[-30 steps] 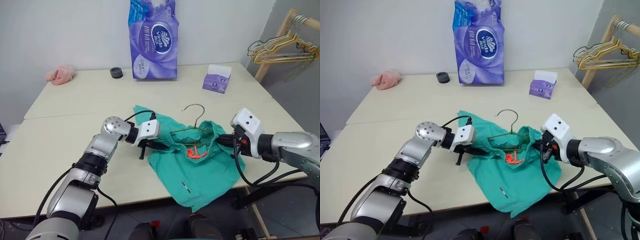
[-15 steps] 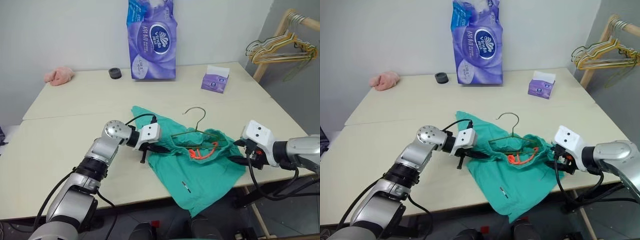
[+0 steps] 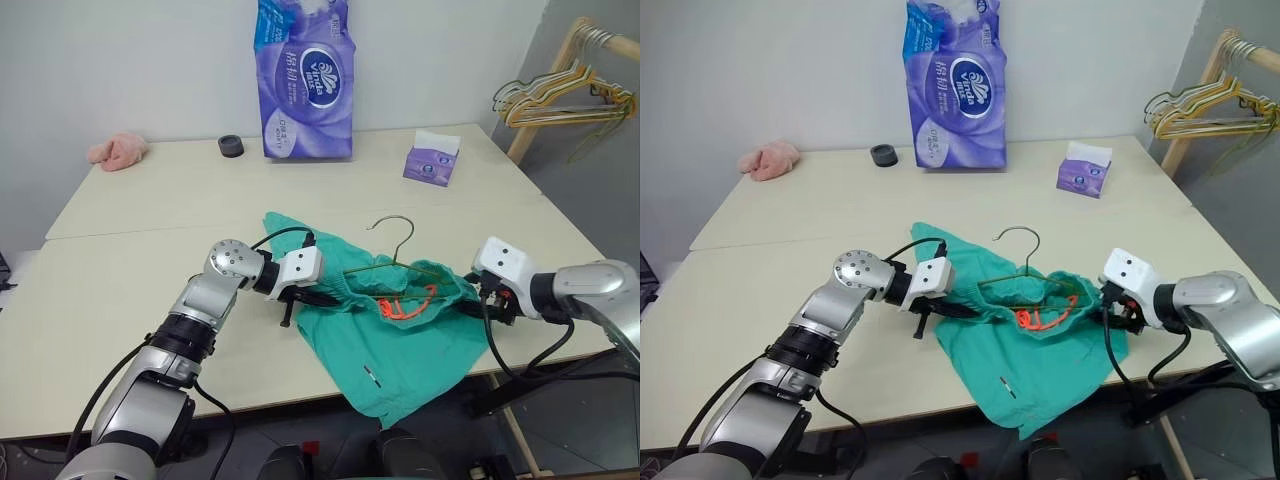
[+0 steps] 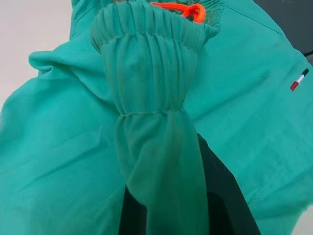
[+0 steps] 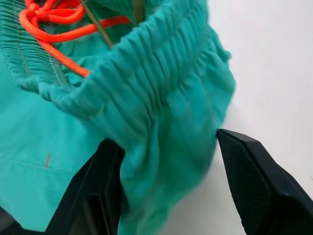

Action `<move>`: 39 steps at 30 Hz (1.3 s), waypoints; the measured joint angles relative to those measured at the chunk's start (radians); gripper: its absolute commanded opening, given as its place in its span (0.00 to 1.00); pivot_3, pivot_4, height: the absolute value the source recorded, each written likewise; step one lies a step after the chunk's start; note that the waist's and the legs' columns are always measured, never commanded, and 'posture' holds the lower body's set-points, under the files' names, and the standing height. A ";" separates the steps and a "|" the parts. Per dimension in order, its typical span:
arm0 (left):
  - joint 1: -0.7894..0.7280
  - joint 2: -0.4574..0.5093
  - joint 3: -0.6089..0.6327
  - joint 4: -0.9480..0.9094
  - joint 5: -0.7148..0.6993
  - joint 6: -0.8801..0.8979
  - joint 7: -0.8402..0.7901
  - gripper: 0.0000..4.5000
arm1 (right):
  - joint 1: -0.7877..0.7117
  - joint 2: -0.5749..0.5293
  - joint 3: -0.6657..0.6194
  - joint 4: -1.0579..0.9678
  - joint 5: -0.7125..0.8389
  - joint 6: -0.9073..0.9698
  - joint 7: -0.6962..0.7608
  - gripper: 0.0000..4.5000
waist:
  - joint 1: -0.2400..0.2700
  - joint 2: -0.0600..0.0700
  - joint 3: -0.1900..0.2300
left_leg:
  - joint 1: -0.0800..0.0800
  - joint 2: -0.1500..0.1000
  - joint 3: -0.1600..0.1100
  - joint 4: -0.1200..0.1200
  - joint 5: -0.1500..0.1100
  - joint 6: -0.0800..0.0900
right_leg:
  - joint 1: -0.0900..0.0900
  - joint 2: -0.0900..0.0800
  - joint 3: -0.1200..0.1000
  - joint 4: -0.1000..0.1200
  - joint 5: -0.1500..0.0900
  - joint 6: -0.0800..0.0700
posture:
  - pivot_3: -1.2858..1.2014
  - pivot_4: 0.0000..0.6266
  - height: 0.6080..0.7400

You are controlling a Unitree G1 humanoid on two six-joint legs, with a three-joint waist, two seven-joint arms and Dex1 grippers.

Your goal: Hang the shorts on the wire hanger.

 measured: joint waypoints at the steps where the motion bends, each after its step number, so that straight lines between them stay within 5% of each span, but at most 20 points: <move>1: 0.000 0.000 0.000 -0.001 0.000 0.000 0.000 0.00 | -0.019 0.003 0.020 0.012 -0.009 -0.009 0.014 0.66 | 0.000 0.000 0.000 | 0.000 0.000 0.000 0.000 0.000 0.000 | 0.000 0.000 0.000 0.000 0.000 0.000 | 0.44 0.10 1.00; 5: 0.000 0.000 0.000 -0.002 -0.001 0.012 0.001 0.00 | -0.076 0.013 0.093 0.068 -0.059 -0.052 0.089 0.54 | -0.002 0.000 0.000 | 0.000 0.000 -0.001 0.000 0.000 0.000 | 0.000 0.000 -0.001 0.000 0.000 0.000 | 0.44 0.10 1.00; 12: 0.004 0.008 0.006 -0.014 -0.002 0.023 0.006 0.00 | -0.094 0.035 0.127 0.099 -0.106 -0.062 0.154 0.01 | -0.002 0.000 0.000 | 0.000 0.000 -0.001 0.000 0.000 0.000 | 0.000 0.000 -0.001 0.001 0.000 0.000 | 0.45 0.10 1.00; 16: 0.004 0.005 0.017 -0.014 -0.003 0.039 0.026 0.00 | -0.095 0.054 0.137 0.100 -0.127 -0.074 0.167 0.00 | -0.001 0.000 0.000 | 0.000 0.000 -0.001 0.000 0.000 0.000 | 0.000 -0.001 -0.002 0.001 0.000 0.000 | 0.45 0.10 1.00; 17: 0.004 0.001 0.019 -0.014 -0.005 0.050 0.027 0.13 | -0.097 0.054 0.137 0.101 -0.134 -0.076 0.169 0.00 | -0.001 0.000 0.000 | 0.000 0.000 -0.001 0.000 0.000 0.000 | 0.000 -0.001 -0.002 0.001 0.000 0.000 | 0.44 0.10 1.00; 31: -0.086 0.012 0.125 0.133 -0.083 0.102 0.065 1.00 | -0.072 0.019 0.083 0.054 -0.140 -0.075 0.203 0.00 | -0.002 0.000 0.000 | 0.000 0.000 -0.003 0.001 0.000 0.000 | 0.000 -0.001 -0.003 0.001 0.000 0.000 | 0.44 0.10 1.00; 39: -0.134 0.020 0.145 0.285 -0.078 0.038 0.073 1.00 | -0.041 -0.036 0.037 0.020 -0.118 -0.073 0.240 0.00 | -0.001 0.000 0.000 | -0.001 -0.001 -0.002 0.001 0.000 0.000 | 0.000 -0.001 -0.003 0.001 0.000 0.000 | 0.44 0.10 1.00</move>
